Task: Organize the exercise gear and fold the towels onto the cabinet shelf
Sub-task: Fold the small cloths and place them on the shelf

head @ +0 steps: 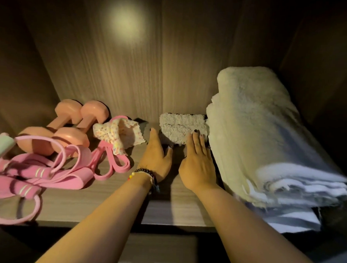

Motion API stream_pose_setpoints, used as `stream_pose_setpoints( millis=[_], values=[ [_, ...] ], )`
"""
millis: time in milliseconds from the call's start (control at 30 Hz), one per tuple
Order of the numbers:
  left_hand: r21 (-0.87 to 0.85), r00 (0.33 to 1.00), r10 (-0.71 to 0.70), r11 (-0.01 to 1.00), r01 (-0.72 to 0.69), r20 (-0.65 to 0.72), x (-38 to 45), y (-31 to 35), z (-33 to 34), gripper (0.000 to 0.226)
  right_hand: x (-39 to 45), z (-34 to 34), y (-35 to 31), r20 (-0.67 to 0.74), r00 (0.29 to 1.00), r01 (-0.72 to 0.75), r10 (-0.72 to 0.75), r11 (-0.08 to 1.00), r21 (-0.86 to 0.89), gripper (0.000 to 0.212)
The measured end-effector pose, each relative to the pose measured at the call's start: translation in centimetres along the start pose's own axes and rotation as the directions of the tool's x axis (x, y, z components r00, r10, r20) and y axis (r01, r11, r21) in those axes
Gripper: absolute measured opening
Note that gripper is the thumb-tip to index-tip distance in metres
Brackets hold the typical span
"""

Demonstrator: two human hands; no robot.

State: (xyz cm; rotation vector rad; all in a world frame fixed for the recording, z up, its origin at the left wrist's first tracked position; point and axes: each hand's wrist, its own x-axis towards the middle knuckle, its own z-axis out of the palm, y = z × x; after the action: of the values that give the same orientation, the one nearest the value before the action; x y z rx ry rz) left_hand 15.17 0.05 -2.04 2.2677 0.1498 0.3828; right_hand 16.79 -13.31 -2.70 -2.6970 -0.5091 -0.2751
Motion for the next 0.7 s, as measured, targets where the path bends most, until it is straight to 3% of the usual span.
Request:
stream_pose_setpoints(
  millis=[67,167,300,533,700],
  values=[
    [0.133,0.999,0.013,0.991,-0.019,0.050,-2.3,0.5,-0.2,0.080,-1.2,-0.1,0.1,0.056,0.998,-0.038,0.037,0.999,0.022,0.072],
    [0.253,0.998,-0.059,0.966,0.053,0.017,-5.5,1.2,-0.4,0.079,-3.8,-0.7,0.1,0.191,0.979,-0.069,0.074,0.997,-0.030,0.062],
    [0.419,0.989,-0.131,0.904,0.088,0.074,-9.3,2.3,-1.0,0.073,-8.7,-2.2,0.1,0.254,0.967,0.009,0.022,0.993,-0.118,0.057],
    [0.316,0.982,-0.107,0.947,0.053,0.154,-16.9,5.1,-4.5,0.081,-15.9,-6.5,0.0,0.325,0.945,0.053,-0.030,0.997,-0.063,0.060],
    [0.410,0.991,0.032,0.908,-0.083,0.130,-20.8,7.4,-7.6,0.071,-20.4,-9.9,-0.6,0.187,0.977,0.131,-0.106,0.983,-0.128,0.066]
  ],
)
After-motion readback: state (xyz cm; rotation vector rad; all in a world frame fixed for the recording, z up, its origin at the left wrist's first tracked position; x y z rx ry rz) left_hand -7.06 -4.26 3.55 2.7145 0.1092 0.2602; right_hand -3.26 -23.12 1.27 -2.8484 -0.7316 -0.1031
